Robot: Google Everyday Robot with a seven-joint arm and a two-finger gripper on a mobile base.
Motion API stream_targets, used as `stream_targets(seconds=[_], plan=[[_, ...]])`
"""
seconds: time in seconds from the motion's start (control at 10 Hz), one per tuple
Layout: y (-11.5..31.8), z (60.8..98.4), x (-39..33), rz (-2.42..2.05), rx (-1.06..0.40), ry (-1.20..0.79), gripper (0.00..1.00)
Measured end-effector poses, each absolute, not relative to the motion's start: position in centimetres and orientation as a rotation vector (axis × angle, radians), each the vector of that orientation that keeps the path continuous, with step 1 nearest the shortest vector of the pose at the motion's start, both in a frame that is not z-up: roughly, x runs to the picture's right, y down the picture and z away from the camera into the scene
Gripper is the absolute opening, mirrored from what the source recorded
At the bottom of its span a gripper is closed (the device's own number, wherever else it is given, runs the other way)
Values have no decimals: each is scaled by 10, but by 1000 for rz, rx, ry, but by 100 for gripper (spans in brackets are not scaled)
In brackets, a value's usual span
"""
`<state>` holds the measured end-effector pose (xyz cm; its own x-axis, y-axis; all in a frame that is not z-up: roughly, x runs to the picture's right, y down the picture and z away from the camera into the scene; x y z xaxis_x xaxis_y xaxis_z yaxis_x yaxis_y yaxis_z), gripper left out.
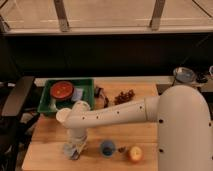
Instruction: Place towel in paper cup
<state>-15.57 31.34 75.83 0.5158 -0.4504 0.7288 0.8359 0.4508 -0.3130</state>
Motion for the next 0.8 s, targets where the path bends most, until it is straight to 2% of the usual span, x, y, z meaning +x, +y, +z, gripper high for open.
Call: stream_targets(seconds=[0.2, 0.3, 0.5, 0.8], plan=[[313, 757, -155, -862, -719, -605, 4], [308, 754, -154, -860, -705, -597, 0], [282, 738, -148, -854, -666, -567, 0], [211, 700, -132, -837, -598, -517, 0]])
